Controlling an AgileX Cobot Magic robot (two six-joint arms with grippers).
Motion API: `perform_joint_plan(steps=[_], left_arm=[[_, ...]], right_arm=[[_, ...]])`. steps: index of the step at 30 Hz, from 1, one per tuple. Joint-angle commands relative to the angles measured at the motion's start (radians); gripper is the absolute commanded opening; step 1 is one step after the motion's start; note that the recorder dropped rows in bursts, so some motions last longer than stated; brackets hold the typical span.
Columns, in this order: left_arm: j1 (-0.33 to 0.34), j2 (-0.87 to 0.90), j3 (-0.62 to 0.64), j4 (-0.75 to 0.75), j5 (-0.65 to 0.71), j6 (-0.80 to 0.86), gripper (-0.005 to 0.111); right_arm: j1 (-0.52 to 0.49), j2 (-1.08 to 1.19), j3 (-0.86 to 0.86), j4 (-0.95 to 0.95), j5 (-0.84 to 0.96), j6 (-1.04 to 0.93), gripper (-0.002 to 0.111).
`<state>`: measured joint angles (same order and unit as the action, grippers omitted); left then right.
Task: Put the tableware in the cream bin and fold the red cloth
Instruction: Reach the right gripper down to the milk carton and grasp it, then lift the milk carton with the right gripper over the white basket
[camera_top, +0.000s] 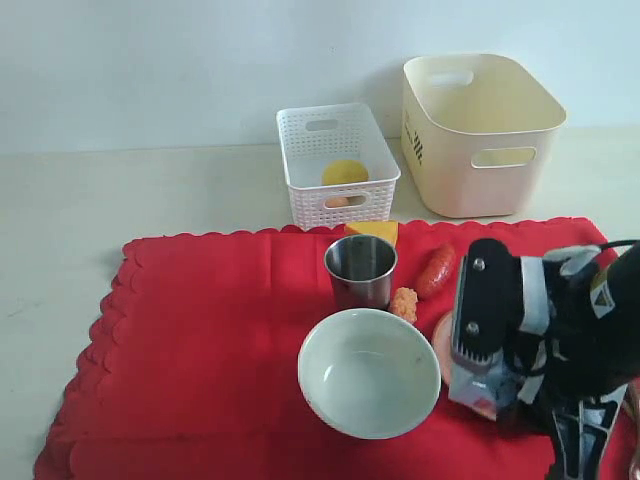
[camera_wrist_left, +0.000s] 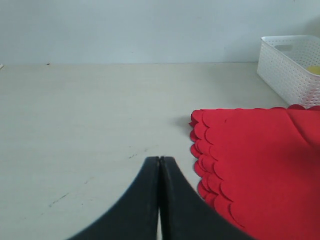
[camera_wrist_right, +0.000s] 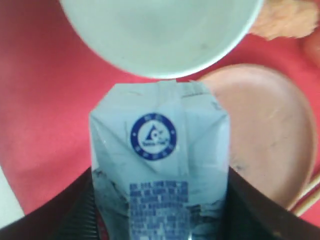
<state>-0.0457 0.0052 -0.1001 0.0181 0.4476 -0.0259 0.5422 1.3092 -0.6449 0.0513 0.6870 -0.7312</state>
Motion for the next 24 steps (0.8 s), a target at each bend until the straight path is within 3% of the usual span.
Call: perform_joint_plan(steps=[1, 8, 14, 24], left_arm=[[0.001, -0.005, 0.002, -0.004, -0.014, 0.001, 0.000], [0.001, -0.005, 0.002, -0.004, -0.014, 0.001, 0.000], [0.001, -0.005, 0.002, -0.004, -0.014, 0.001, 0.000], [0.001, -0.005, 0.002, -0.004, -0.014, 0.001, 0.000]], right_arm=[[0.004, -0.071, -0.047, 0.001, -0.067, 0.131, 0.000], [0.004, -0.098, -0.149, 0.001, -0.223, 0.336, 0.000], [0.004, -0.089, -0.209, 0.001, -0.462, 0.493, 0.000], [0.004, 0.079, -0.335, 0.003, -0.703, 0.562, 0.000]])
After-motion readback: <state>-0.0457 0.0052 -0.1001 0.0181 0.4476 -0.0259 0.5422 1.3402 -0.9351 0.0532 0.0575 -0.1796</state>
